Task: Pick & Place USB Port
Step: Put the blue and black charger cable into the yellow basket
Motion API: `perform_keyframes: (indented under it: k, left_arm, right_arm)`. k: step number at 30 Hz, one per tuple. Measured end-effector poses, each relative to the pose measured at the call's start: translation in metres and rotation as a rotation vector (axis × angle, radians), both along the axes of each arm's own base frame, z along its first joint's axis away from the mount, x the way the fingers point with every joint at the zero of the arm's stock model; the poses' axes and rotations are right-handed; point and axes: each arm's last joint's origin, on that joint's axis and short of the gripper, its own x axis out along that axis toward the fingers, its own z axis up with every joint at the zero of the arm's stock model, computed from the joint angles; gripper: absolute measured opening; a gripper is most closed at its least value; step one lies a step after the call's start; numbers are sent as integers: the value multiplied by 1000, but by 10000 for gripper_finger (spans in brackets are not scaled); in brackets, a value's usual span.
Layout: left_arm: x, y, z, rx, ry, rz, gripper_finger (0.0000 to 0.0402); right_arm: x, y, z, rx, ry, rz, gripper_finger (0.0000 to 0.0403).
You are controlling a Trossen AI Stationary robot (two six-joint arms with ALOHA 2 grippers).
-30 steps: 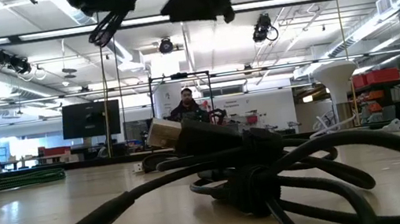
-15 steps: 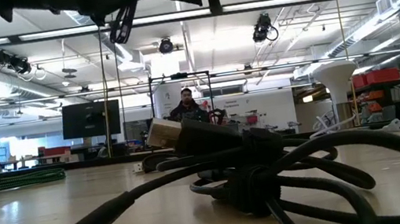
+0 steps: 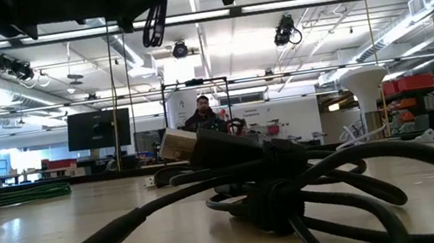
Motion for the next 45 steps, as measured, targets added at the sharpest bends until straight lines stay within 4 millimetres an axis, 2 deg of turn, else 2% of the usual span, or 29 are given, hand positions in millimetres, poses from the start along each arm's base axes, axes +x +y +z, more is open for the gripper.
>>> perform_keyframes:
  k: [3, 6, 7, 10, 18, 23, 27, 31, 35, 40, 45]
  left_arm:
    - [2, 0, 0, 0, -20, 0, 24]
    - [2, 0, -1, -12, -15, 4, 24]
    - [2, 0, -1, -22, -17, 6, 24]
    - [2, 0, -1, -23, -18, 7, 39]
    - [1, 0, 1, -13, -26, -4, 151]
    - [-9, -1, 14, 28, -79, -2, 179]
    - [-21, 0, 22, 91, -49, 92, 179]
    - [-33, 3, 24, 87, 11, 192, 174]
    - [-41, 4, 24, 58, 49, 204, 174]
    - [-42, 4, 22, 31, 65, 197, 174]
    - [-42, 4, 20, 3, 79, 195, 174]
  right_arm:
    - [0, -2, -1, 1, 8, -26, 114]
    - [0, -5, -2, -2, 25, -30, 36]
    - [0, -6, -2, -7, 26, -26, 21]
    - [0, -8, -2, 3, 24, -30, 12]
    - [-8, -9, 7, -6, 45, -51, 4]
    - [-24, -5, 14, 39, 152, -97, 2]
    - [-47, 13, 29, 104, 209, -39, 1]
    - [-85, 35, 49, 211, 257, -29, 1]
    - [-123, 63, 61, 283, 291, -53, 0]
    - [-158, 99, 70, 411, 246, -43, 0]
    - [-180, 128, 61, 496, 294, -20, 0]
